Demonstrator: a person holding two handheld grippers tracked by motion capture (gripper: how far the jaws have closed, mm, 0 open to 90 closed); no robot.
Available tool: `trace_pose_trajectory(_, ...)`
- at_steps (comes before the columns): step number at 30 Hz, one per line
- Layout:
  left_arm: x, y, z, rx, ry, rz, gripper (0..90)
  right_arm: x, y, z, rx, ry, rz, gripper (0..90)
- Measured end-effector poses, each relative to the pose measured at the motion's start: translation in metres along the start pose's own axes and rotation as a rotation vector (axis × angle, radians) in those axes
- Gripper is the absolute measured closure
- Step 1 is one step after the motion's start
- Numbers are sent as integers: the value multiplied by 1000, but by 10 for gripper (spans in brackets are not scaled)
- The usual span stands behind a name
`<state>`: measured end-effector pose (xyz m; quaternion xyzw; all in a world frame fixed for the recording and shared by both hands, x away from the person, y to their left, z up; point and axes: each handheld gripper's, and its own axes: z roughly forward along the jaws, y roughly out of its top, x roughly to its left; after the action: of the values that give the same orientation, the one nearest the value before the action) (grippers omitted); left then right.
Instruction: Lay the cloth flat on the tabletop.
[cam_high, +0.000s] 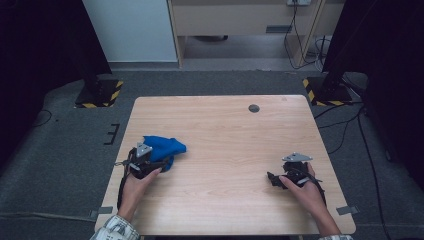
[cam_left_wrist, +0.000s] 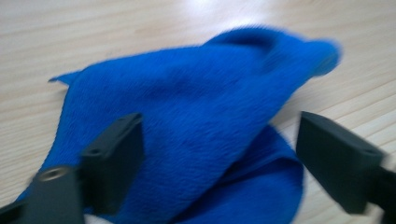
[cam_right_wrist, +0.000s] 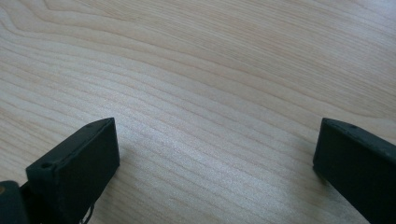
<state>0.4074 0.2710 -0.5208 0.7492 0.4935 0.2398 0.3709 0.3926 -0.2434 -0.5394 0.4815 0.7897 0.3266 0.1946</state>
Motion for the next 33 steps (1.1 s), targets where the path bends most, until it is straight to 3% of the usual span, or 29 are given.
trace_pose_trajectory(2,3,-1,2,17,6,9,388,0,0,0,0,0,0,7)
trace_pose_trajectory(5,8,-1,3,20,3,9,575,0,0,0,0,0,1,6)
trace_pose_trajectory(7,11,-1,4,19,-2,6,687,0,0,0,-1,0,-1,7)
trace_pose_trajectory(10,12,0,3,22,-30,-6,784,0,0,0,0,0,0,7)
trace_pose_trajectory(17,-1,6,1,2,-92,29,830,0,0,0,-1,0,-3,7)
trace_pose_trajectory(23,-27,13,3,-2,-164,97,832,-1,1,0,8,4,-3,14)
trace_pose_trajectory(26,-42,15,4,-4,-202,129,832,-2,4,-3,6,11,-4,129)
trace_pose_trajectory(27,-48,16,4,-5,-214,143,832,-2,4,-3,6,11,-4,129)
trace_pose_trajectory(28,-54,17,4,-7,-226,157,832,-3,6,-4,-1,34,4,205)
trace_pose_trajectory(29,-65,19,5,-9,-247,180,832,-3,8,-6,-3,39,-2,215)
trace_pose_trajectory(32,-83,23,7,-13,-279,205,832,-2,12,-10,-35,49,-25,300)
trace_pose_trajectory(33,-83,23,7,-13,-279,205,832,-1,13,-11,-44,56,-27,324)
